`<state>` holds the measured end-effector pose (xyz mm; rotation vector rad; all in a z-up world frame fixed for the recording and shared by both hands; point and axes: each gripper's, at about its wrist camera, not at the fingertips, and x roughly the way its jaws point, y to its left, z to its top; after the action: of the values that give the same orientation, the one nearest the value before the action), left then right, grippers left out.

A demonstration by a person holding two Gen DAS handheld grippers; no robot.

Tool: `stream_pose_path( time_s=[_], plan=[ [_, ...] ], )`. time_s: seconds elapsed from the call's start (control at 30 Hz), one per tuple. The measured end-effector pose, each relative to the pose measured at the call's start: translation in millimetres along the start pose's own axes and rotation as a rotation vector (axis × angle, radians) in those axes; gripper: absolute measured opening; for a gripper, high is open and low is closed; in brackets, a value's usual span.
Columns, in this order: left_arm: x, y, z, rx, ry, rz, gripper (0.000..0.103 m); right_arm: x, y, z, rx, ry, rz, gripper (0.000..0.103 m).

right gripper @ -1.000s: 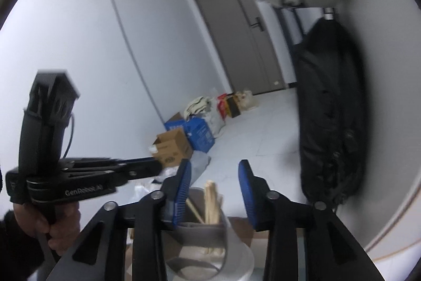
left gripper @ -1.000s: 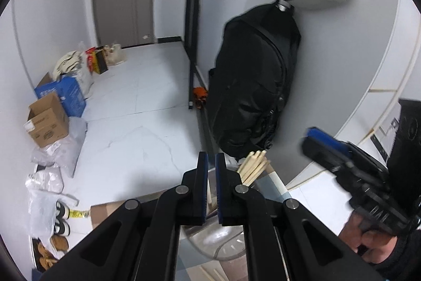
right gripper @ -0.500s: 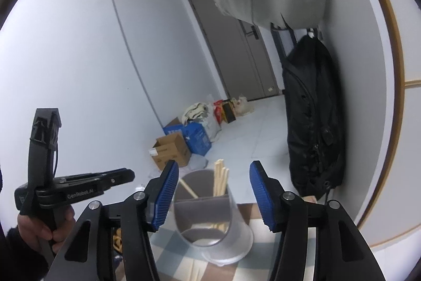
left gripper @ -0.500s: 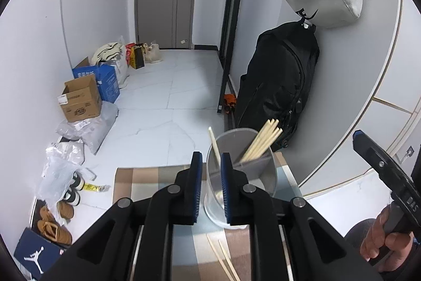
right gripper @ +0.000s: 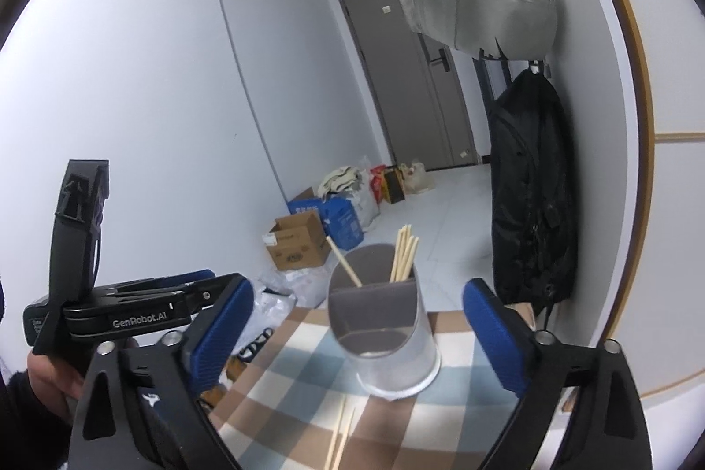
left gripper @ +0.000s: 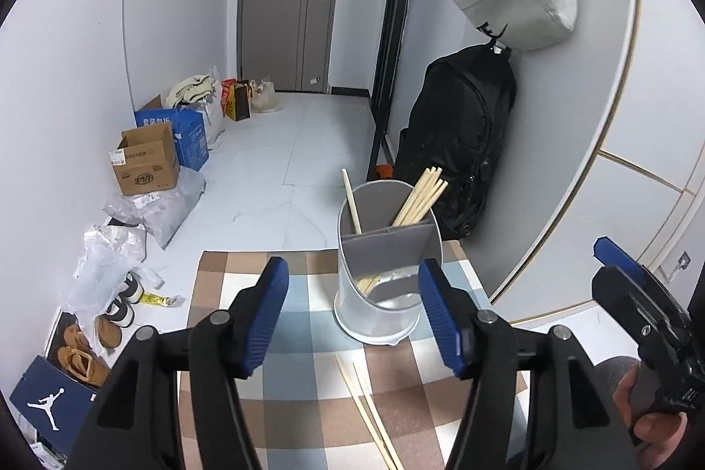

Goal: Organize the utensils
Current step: 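Move both open grippers back down to the remaining chopsticks, then close the left gripper on a chopstick on the rug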

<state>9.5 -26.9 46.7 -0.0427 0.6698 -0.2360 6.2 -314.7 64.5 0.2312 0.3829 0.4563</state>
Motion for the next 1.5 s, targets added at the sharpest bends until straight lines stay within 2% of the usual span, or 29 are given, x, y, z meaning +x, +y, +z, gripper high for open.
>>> stream_pose_path(
  time_s=[0.13,0.3,0.43,0.73,0.97,1.13,1.27,1.33,1.5],
  plan=[
    [-4,-3,-14,0.011,-0.012,0.026,0.068,-5,9,-12,-0.038,0.006,0.003,0.103],
    [-4,4,-27,-0.003,-0.018,0.049,0.08,-3,14,-28,-0.07,0.025,-0.004,0.103],
    [5,8,-39,-0.007,-0.004,0.072,0.081,-3,13,-42,-0.075,0.035,-0.006,0.103],
    [37,23,-70,-0.055,0.131,0.091,0.081,9,4,-55,-0.049,0.081,-0.014,0.103],
    [59,34,-81,-0.103,0.224,0.075,0.081,19,-1,-60,-0.054,0.118,-0.059,0.103],
    [79,30,-88,-0.072,0.311,0.092,0.081,23,-6,-60,-0.04,0.125,-0.066,0.103],
    [98,29,-98,-0.062,0.388,0.054,0.081,28,-14,-61,-0.004,0.14,-0.071,0.103],
    [107,27,-102,-0.033,0.425,0.088,0.081,31,-18,-60,0.017,0.145,-0.073,0.103],
    [115,18,-106,-0.024,0.473,0.093,0.081,30,-21,-58,0.028,0.134,-0.07,0.103]
  ],
)
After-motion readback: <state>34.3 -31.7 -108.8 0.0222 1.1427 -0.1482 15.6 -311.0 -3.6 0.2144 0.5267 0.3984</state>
